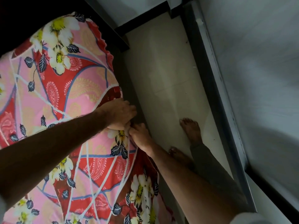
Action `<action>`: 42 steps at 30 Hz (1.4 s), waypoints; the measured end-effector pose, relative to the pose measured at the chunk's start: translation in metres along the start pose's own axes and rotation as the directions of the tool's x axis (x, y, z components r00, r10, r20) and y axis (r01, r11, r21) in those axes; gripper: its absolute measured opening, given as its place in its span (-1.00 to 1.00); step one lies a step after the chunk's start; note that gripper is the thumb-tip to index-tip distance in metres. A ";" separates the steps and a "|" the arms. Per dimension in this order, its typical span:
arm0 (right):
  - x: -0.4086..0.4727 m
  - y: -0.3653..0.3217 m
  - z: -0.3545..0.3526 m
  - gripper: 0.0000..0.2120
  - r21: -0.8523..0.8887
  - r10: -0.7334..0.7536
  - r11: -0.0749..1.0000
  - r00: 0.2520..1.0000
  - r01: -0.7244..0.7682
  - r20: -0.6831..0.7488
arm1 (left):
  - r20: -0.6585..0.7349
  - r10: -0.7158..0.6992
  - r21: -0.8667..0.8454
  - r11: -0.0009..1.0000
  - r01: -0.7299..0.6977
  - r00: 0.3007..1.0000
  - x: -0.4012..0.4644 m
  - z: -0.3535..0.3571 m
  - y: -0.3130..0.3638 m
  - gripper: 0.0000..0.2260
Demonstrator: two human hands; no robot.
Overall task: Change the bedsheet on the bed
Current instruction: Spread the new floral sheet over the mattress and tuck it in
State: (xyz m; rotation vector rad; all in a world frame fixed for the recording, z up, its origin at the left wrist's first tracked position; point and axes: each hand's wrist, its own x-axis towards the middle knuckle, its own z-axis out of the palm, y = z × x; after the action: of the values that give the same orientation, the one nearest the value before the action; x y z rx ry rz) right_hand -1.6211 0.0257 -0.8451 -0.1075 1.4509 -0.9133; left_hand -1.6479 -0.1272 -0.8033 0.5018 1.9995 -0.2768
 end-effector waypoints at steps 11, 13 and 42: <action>-0.080 0.097 -0.009 -0.64 0.232 0.030 0.973 0.994 -0.005 -0.106 | -0.061 -0.074 0.214 0.973 0.085 0.995 -0.002 -0.003 0.015 -0.56; -0.106 0.123 0.001 -0.64 0.041 -0.050 0.997 0.963 0.063 -0.265 | -0.067 -0.050 0.216 0.974 0.063 0.997 -0.013 -0.010 0.046 -0.47; -0.149 0.244 0.052 -0.75 0.222 -0.119 0.967 0.991 0.128 -0.055 | 0.103 -0.025 0.105 0.994 0.014 0.994 -0.016 0.034 0.262 -0.62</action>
State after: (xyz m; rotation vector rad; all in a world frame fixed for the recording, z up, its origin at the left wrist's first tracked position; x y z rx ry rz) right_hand -1.4410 0.2534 -0.8573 -0.0101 1.3803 -1.1828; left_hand -1.4941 0.0883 -0.7996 0.5235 1.8959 -0.4132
